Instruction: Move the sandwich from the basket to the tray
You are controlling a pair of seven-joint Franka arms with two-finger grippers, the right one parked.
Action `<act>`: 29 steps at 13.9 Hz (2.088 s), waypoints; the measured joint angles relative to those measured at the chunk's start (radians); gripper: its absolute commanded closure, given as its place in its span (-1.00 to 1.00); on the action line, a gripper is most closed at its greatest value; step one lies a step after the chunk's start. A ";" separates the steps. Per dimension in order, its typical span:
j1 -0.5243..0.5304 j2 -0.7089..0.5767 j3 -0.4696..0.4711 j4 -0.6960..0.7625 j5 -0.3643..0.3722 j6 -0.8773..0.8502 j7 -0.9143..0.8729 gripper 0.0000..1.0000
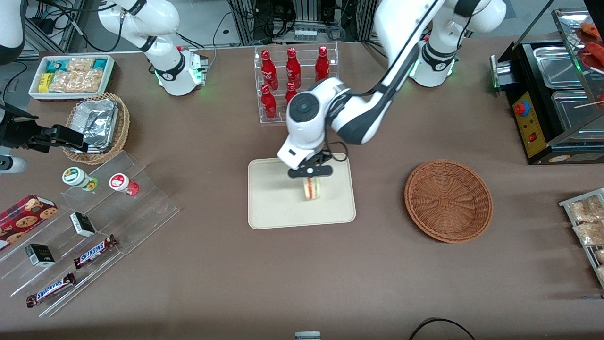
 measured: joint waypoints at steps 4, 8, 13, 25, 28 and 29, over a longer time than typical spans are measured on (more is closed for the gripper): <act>-0.012 0.072 0.001 0.029 0.000 0.063 -0.008 1.00; -0.013 0.076 0.002 0.050 0.001 0.063 -0.008 1.00; -0.013 0.095 0.005 0.050 0.001 0.063 -0.008 1.00; -0.020 0.069 0.026 0.091 0.001 0.029 -0.018 -0.98; 0.008 -0.045 0.067 0.102 0.001 -0.108 -0.028 -0.98; 0.036 -0.090 0.073 0.102 0.001 -0.163 -0.028 -0.98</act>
